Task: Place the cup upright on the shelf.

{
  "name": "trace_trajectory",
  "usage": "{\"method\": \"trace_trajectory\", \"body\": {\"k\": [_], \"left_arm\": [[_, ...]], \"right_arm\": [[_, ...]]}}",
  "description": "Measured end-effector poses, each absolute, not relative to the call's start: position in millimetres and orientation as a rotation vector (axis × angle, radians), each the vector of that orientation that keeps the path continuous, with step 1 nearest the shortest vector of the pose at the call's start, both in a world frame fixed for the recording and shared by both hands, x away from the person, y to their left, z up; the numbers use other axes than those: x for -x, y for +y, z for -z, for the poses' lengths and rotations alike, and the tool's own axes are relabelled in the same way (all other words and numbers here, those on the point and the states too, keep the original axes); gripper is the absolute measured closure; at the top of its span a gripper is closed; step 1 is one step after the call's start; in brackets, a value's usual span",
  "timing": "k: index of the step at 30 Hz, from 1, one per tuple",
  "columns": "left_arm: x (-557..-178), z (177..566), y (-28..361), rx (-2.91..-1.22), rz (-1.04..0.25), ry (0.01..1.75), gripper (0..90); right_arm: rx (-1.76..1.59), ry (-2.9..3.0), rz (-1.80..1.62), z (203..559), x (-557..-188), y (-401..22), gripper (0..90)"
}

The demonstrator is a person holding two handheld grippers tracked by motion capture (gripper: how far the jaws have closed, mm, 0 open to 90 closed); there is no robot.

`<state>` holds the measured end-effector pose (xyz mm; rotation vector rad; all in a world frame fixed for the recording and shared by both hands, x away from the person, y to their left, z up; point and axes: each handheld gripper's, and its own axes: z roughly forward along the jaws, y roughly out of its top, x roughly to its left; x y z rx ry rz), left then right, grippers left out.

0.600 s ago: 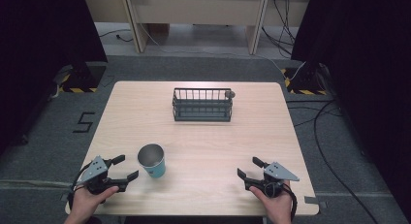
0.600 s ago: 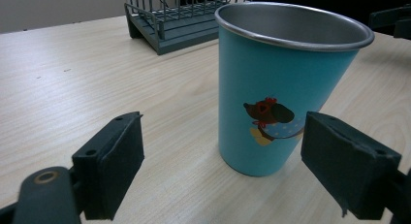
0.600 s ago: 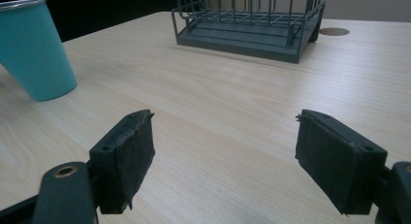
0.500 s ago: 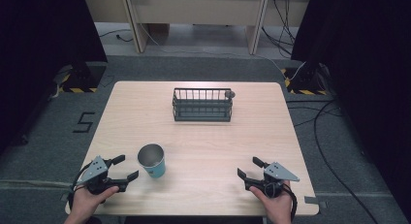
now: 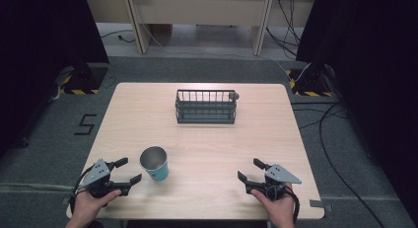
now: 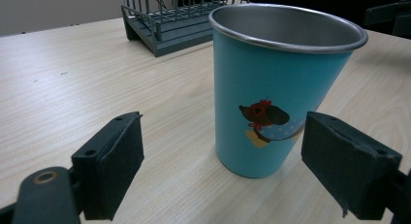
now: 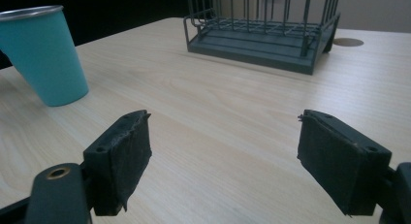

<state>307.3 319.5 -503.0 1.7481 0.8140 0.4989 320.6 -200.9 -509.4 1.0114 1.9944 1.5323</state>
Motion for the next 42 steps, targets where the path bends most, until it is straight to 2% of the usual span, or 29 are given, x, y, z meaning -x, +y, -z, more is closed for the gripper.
{"method": "trace_trajectory", "body": {"k": [21, 31, 42], "left_arm": [[-309, 503, 306, -1.756, -0.462, 0.767, 14.3], [-317, 507, 292, -1.759, -0.396, 0.758, 14.3], [-322, 507, 282, -1.789, -0.396, 0.746, 14.3]], "right_arm": [[-0.988, 2.032, -1.525, 509, -325, -192, 19.0], [-0.996, 2.035, -1.516, 511, -327, -193, 18.9], [-1.005, 2.042, -1.518, 512, -329, -193, 18.9]]}}
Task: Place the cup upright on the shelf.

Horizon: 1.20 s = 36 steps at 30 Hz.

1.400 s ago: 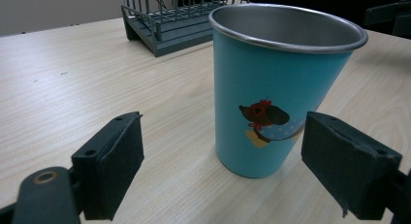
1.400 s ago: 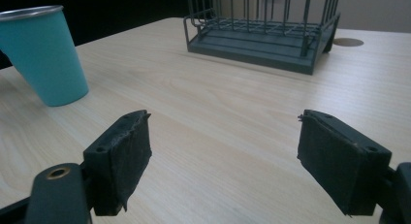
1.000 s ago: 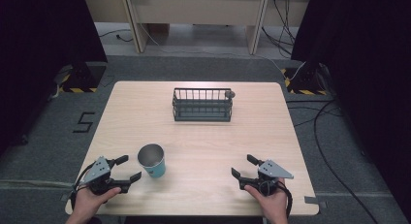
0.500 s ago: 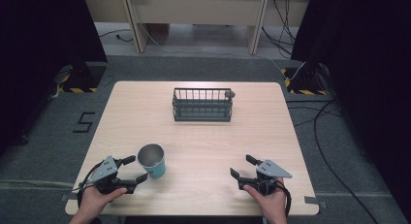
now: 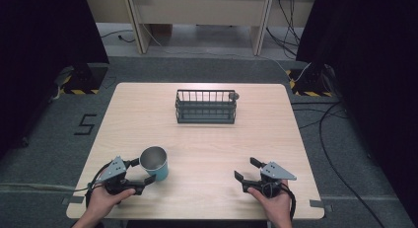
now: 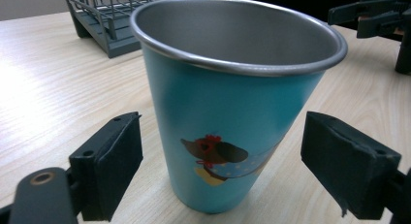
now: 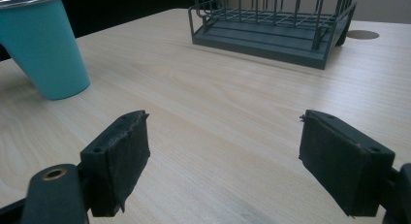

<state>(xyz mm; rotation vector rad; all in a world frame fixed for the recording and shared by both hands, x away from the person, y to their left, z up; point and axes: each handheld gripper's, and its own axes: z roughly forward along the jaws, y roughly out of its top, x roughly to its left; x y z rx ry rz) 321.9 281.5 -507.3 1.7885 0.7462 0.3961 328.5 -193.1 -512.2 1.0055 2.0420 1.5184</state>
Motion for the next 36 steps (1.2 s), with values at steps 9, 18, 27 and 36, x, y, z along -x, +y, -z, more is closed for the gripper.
{"method": "trace_trajectory", "body": {"k": [9, 18, 27, 36], "left_arm": [[-336, 504, 268, -1.798, -0.392, 0.713, 14.3], [-340, 507, 264, -1.779, -0.385, 0.709, 14.3], [-339, 508, 264, -1.77, -0.397, 0.696, 15.7], [-339, 503, 260, -1.764, -0.405, 0.677, 15.8]], "right_arm": [[-1.01, 2.037, -1.516, 512, -328, -194, 18.9], [-1.016, 2.036, -1.516, 512, -328, -195, 18.9], [-1.026, 2.026, -1.516, 513, -329, -198, 19.0], [-1.04, 2.003, -1.513, 513, -330, -202, 19.1]]}}
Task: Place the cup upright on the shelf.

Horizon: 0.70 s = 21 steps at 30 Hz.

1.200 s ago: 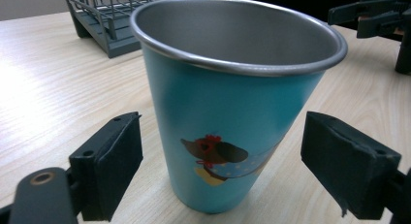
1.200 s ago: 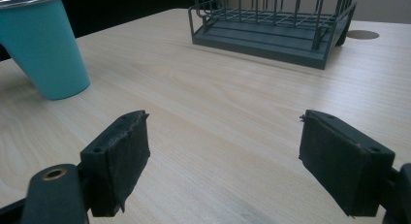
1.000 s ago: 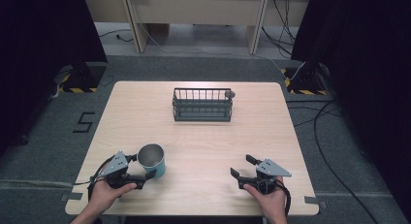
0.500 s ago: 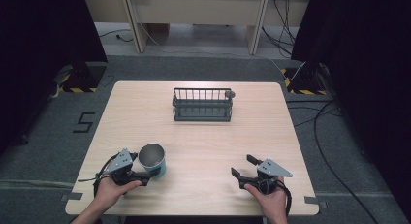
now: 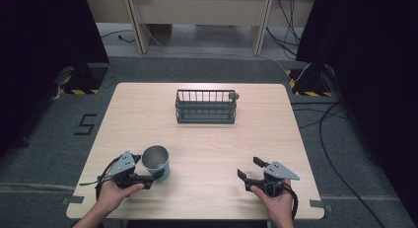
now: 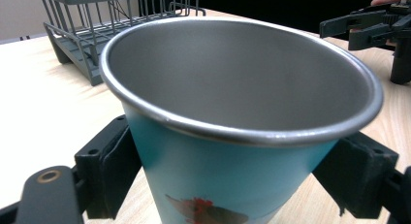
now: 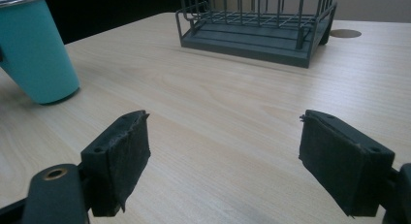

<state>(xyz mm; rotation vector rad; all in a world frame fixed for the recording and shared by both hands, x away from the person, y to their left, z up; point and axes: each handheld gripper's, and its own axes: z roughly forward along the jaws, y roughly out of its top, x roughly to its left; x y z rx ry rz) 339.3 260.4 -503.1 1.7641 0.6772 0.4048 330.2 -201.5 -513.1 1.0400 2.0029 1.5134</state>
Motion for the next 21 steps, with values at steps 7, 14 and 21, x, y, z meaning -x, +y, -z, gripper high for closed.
{"method": "trace_trajectory", "body": {"k": [7, 14, 21], "left_arm": [[-341, 500, 262, -1.755, -0.414, 0.68, 15.9], [-346, 494, 263, -1.742, -0.423, 0.685, 15.9], [-355, 482, 260, -1.723, -0.442, 0.672, 15.9]], "right_arm": [[-1.047, 1.994, -1.516, 513, -330, -202, 19.3], [-1.044, 1.985, -1.516, 513, -329, -202, 19.6], [-1.043, 1.975, -1.524, 513, -328, -204, 20.1]]}}
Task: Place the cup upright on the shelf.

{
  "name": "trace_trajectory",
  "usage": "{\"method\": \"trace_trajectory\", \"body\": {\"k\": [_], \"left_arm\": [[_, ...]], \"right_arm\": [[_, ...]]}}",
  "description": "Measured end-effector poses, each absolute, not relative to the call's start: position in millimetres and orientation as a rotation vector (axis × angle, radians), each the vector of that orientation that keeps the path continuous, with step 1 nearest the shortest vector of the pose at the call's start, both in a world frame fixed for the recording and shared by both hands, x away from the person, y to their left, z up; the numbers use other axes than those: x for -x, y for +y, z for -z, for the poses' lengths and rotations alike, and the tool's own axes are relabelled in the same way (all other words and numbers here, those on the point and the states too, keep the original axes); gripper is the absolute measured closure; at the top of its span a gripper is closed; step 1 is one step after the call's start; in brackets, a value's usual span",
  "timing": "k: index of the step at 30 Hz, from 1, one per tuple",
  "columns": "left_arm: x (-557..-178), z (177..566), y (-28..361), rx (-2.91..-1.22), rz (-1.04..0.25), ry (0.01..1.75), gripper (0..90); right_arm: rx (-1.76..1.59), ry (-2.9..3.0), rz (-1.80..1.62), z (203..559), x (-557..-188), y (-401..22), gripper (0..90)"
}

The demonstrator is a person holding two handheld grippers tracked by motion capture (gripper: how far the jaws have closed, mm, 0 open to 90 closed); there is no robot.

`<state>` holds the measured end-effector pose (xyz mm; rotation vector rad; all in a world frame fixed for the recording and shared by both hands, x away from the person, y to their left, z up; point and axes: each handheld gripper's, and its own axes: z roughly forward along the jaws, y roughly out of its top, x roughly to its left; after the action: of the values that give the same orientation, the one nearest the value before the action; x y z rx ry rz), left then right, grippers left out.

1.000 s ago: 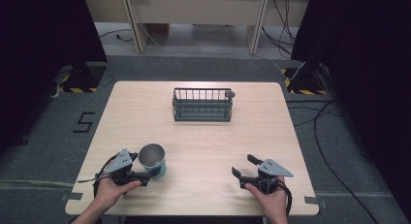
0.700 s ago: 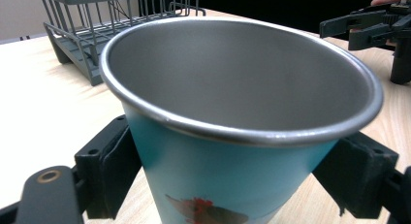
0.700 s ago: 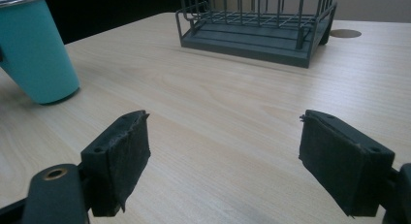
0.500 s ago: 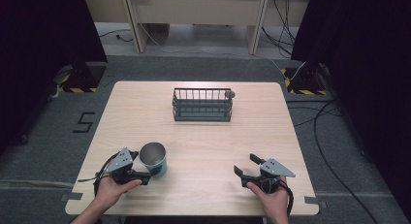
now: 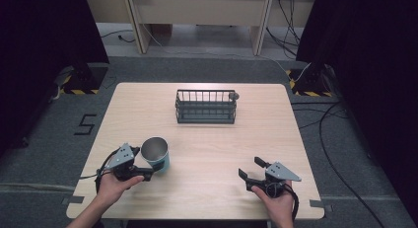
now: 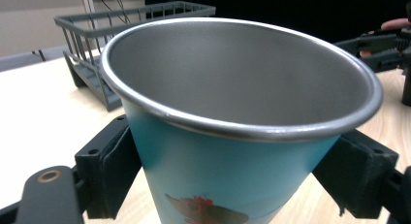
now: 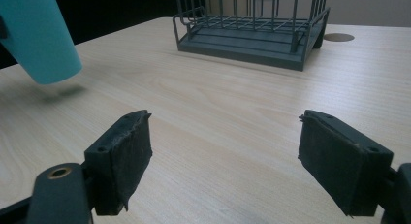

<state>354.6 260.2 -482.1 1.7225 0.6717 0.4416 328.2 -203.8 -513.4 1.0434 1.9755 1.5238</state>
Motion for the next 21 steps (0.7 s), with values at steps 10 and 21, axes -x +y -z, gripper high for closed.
{"method": "trace_trajectory", "body": {"k": [10, 21], "left_arm": [[-366, 471, 256, -1.703, -0.457, 0.672, 15.9], [-377, 464, 250, -1.686, -0.463, 0.671, 15.9]], "right_arm": [[-1.046, 1.975, -1.526, 513, -328, -204, 20.2], [-1.048, 1.975, -1.527, 513, -328, -204, 20.5]]}}
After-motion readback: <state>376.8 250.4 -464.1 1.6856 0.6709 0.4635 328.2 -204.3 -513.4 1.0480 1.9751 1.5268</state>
